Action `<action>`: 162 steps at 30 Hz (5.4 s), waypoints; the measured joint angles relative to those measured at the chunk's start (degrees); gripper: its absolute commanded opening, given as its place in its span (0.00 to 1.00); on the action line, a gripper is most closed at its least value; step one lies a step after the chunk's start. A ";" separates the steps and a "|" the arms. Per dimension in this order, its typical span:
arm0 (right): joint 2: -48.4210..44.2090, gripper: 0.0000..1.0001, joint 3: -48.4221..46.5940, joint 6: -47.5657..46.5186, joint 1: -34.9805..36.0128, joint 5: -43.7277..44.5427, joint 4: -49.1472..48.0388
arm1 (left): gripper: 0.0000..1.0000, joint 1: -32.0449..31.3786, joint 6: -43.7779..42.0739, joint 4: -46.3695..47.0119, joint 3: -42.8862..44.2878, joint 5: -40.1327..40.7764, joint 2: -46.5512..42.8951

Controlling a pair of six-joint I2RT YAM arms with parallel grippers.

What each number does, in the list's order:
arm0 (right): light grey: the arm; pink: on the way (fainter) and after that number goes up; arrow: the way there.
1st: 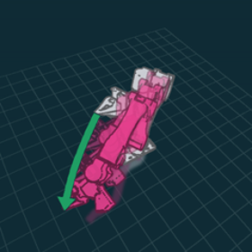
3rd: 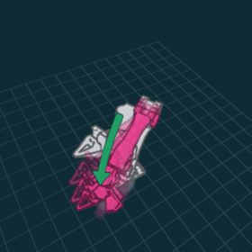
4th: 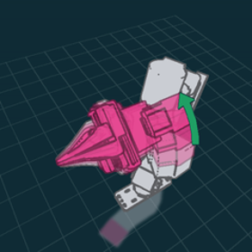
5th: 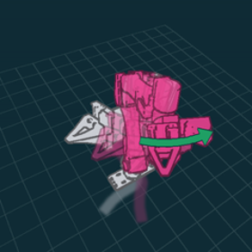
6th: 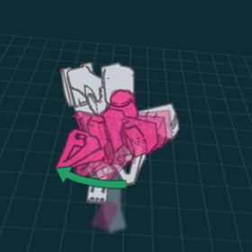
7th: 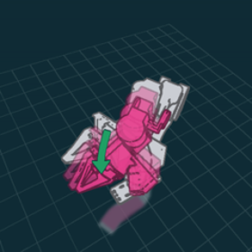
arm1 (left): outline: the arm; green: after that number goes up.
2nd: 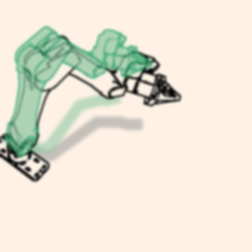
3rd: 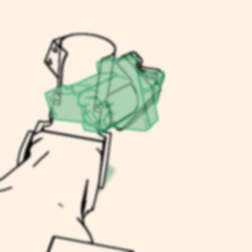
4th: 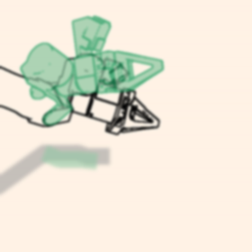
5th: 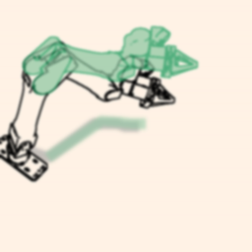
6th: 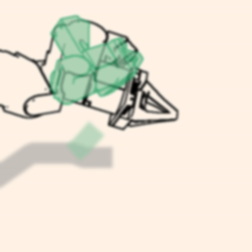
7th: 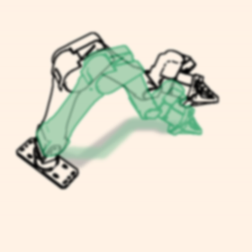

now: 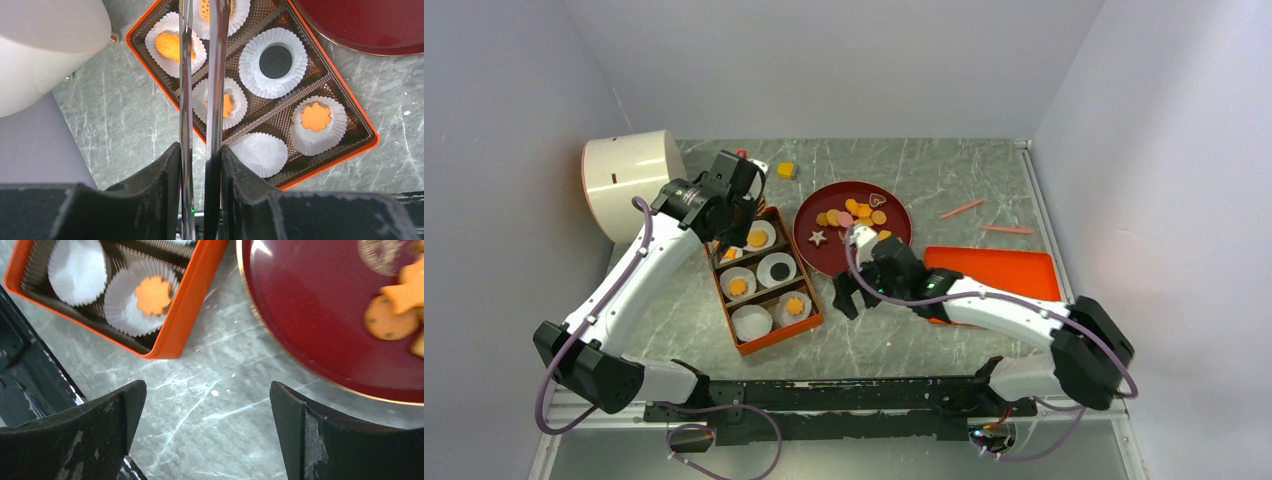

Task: Pack the cookies

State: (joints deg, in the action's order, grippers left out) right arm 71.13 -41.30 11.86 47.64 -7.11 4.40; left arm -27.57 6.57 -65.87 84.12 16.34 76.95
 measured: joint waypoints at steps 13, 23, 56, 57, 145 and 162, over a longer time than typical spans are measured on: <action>15.93 0.99 -8.94 0.22 9.64 5.66 0.11 | 0.11 0.00 0.00 -0.07 -0.44 -2.99 -0.39; 23.71 1.00 -14.12 -0.17 10.80 14.43 2.29 | 0.11 0.00 -0.37 -0.22 -0.44 -3.76 -1.18; 10.36 1.00 -14.34 -5.79 -5.40 17.44 1.40 | 0.14 -13.62 1.86 -8.35 0.76 -12.87 0.87; 9.27 1.00 -13.35 -5.57 -5.40 17.73 1.01 | 0.14 -13.84 2.54 -9.29 0.76 -12.87 0.81; -9.20 1.00 0.87 -3.74 -5.40 26.14 -0.63 | 0.28 -1.75 35.58 -4.81 -20.70 19.80 -15.39; -12.63 1.00 3.58 -3.13 -5.40 26.58 -1.16 | 0.43 -1.57 50.75 4.72 -39.58 19.41 -9.01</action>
State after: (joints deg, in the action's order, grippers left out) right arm 58.50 -37.71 8.73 42.24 19.46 3.25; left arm -29.15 57.32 -61.14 44.53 35.75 67.94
